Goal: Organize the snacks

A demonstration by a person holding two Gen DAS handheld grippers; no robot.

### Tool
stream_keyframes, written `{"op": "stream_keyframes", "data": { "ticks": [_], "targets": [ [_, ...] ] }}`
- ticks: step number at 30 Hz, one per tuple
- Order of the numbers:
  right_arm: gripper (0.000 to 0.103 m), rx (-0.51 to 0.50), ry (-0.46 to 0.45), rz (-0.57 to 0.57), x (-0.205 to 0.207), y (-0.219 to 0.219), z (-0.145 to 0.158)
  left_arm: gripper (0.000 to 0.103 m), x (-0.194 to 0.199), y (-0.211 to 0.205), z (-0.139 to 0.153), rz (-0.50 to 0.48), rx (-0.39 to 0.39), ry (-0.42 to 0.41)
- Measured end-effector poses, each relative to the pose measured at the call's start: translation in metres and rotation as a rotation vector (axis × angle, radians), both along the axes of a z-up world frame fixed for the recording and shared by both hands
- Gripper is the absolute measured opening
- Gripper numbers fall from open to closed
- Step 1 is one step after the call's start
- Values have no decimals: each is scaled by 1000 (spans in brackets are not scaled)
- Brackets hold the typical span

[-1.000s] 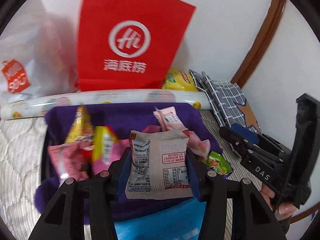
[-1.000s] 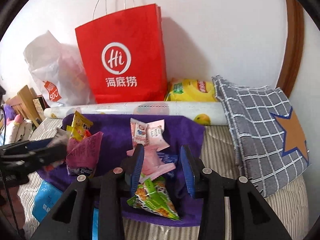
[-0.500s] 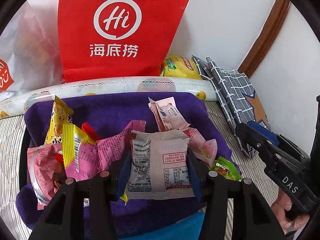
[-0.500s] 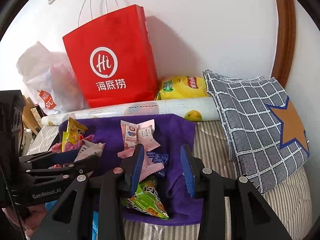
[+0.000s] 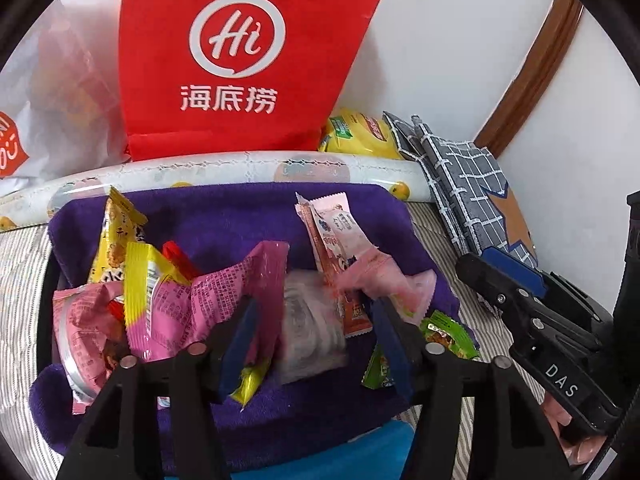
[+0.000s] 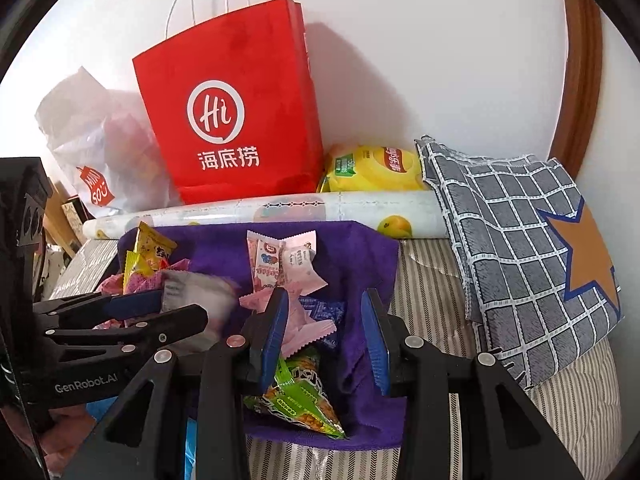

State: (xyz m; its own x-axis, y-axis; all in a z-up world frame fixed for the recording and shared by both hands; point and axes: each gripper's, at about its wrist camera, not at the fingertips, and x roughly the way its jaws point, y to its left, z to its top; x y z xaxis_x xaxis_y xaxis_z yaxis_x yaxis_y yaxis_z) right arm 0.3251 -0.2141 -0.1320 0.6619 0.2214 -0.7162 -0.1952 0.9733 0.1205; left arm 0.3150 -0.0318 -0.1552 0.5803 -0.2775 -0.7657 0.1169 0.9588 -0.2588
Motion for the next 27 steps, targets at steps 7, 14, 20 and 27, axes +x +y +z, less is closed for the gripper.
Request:
{"op": "stream_keyframes", "data": {
  "ticks": [7, 14, 20, 27],
  "targets": [
    [38, 3, -10, -7, -1, -3, 2, 64, -5, -3, 3, -11, 37, 0],
    [40, -2, -34, 8, -5, 2, 5, 68, -27, -1, 10, -6, 113, -28],
    [44, -7, -69, 39, -14, 11, 16, 73, -57, 19, 23, 29, 106, -41],
    [54, -3, -66, -8, -51, 12, 36, 74, -92, 44, 39, 86, 115, -68]
  ]
}}
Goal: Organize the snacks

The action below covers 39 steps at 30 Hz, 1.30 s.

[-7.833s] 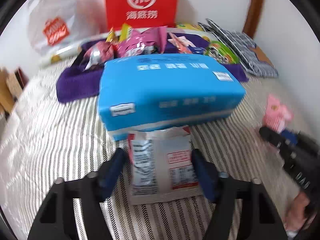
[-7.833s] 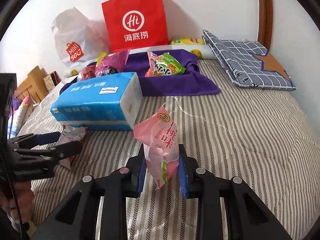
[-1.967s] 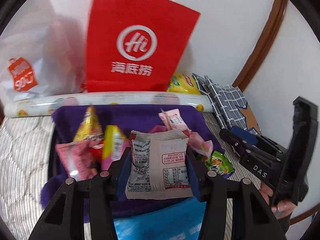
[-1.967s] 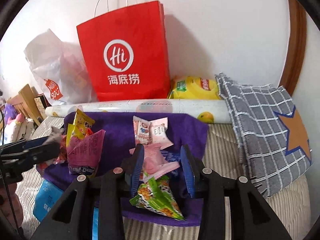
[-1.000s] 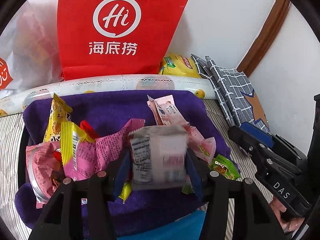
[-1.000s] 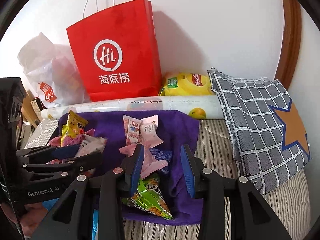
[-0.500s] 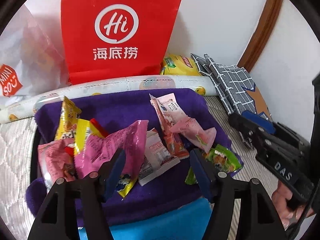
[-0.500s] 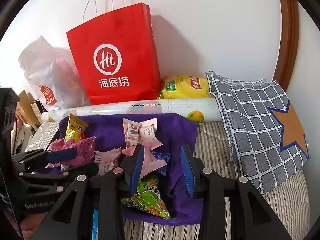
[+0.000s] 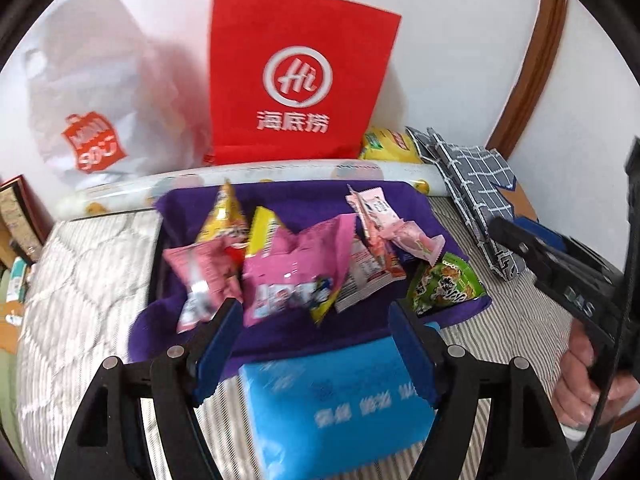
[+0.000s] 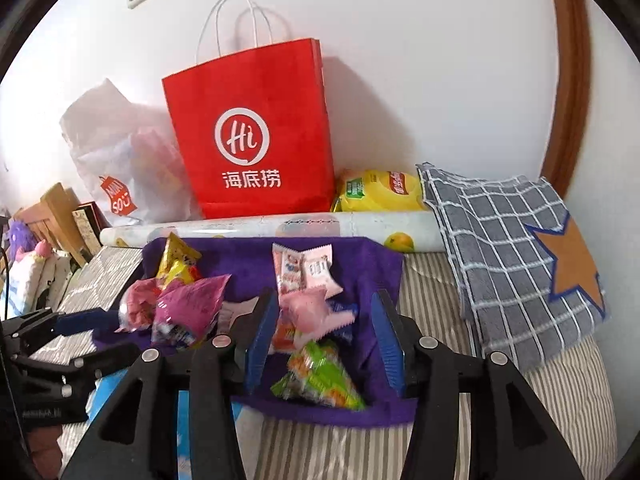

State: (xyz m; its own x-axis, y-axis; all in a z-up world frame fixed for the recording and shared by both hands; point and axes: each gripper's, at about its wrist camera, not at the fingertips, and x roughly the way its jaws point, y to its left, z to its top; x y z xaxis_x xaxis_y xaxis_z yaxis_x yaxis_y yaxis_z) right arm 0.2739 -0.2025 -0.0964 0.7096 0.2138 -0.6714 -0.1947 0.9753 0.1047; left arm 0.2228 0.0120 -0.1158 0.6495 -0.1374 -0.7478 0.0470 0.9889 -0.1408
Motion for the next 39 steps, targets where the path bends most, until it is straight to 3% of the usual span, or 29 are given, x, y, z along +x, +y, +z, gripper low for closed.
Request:
{"op": "stream_keyframes", "data": {
  "ticks": [11, 16, 19, 27, 31, 39],
  "targets": [
    [74, -19, -24, -71, -102, 5, 44, 80, -76, 8, 39, 53, 59, -110],
    [75, 6, 10, -70, -141, 8, 58, 80, -115, 5, 56, 59, 65, -157],
    [75, 3, 6, -83, -163, 11, 64, 86, -139, 4, 62, 73, 65, -184],
    [99, 46, -79, -139, -224, 0, 79, 89, -190, -8, 73, 47, 89, -226],
    [101, 73, -92, -163, -240, -11, 85, 89, -206, -16, 78, 45, 116, -249],
    [101, 27, -117, -186, -257, -18, 90, 89, -222, -21, 85, 46, 108, -264]
  ]
}}
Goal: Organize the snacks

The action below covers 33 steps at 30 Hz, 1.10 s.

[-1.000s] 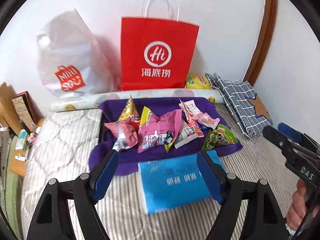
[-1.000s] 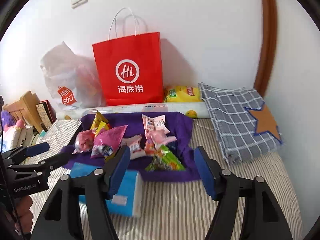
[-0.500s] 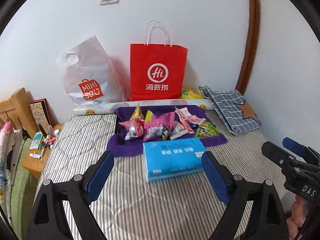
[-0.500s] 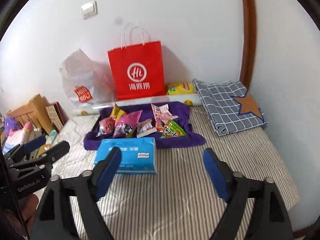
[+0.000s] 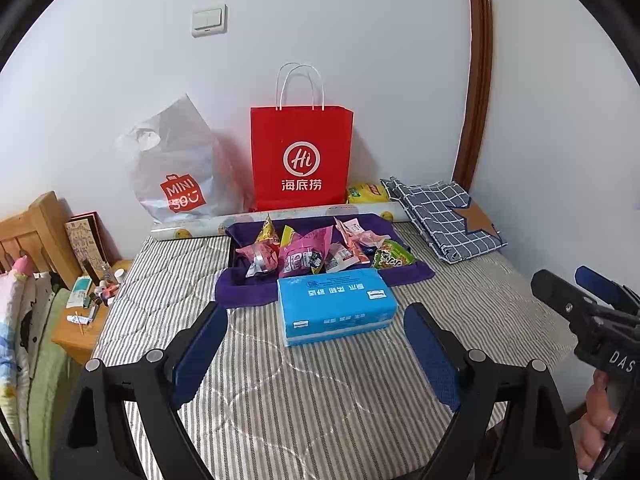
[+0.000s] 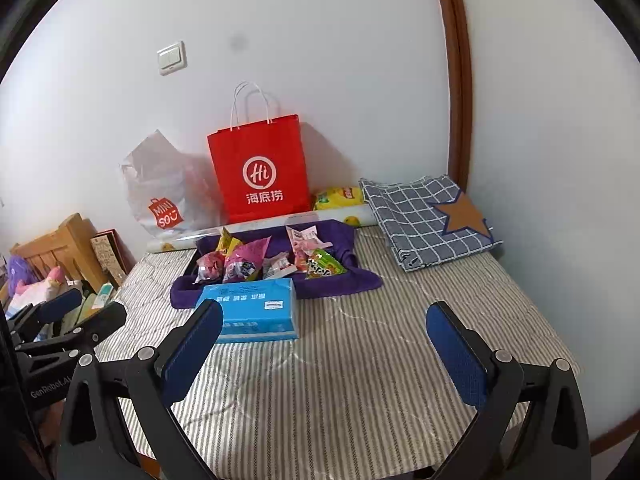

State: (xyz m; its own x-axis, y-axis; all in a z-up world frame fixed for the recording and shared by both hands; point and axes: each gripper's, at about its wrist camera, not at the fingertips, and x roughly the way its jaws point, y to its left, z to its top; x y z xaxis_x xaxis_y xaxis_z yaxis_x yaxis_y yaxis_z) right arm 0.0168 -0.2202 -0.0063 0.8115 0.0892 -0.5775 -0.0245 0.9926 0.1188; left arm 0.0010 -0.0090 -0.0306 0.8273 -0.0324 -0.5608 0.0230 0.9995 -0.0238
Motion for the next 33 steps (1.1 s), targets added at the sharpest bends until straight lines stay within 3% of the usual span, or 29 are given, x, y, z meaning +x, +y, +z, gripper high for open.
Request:
{"op": "stream_keyframes", "data": {
  "ticks": [33],
  "targets": [
    [101, -29, -32, -16, -20, -1, 3, 89, -10, -1, 4, 7, -1, 0]
  ]
}}
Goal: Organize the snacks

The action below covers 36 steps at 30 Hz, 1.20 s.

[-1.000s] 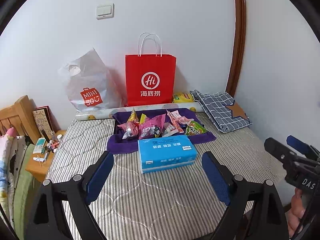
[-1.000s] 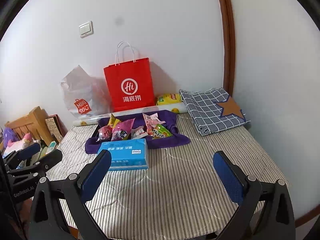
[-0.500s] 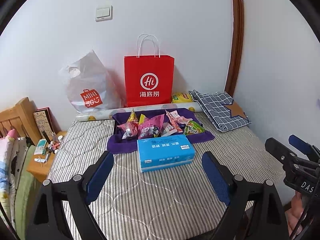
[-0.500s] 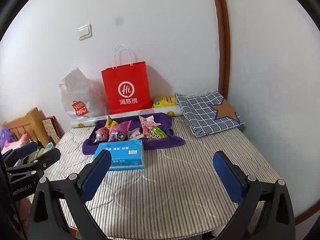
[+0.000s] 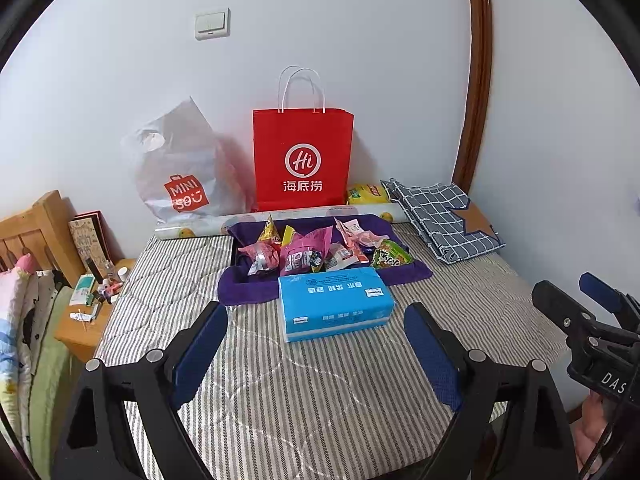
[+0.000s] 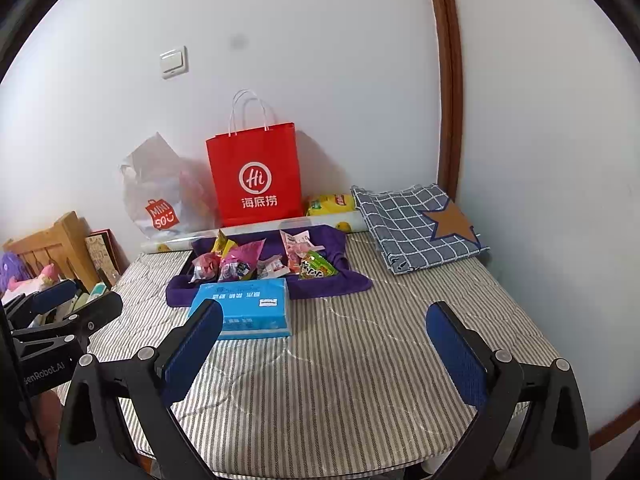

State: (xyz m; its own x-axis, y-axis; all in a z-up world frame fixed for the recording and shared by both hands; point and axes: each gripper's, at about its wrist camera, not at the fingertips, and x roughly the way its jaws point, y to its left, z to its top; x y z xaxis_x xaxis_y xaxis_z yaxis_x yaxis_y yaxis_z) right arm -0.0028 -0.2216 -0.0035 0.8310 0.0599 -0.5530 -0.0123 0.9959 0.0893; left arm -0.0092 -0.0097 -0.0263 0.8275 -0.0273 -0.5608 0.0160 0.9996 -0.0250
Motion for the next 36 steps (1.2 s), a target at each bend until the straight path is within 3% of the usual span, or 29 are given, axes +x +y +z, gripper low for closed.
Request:
{"op": "stream_keyframes", "data": {
  "ticks": [36],
  "targets": [
    [101, -4, -16, 9, -3, 8, 3, 89, -5, 4, 3, 17, -9, -14]
  ]
}}
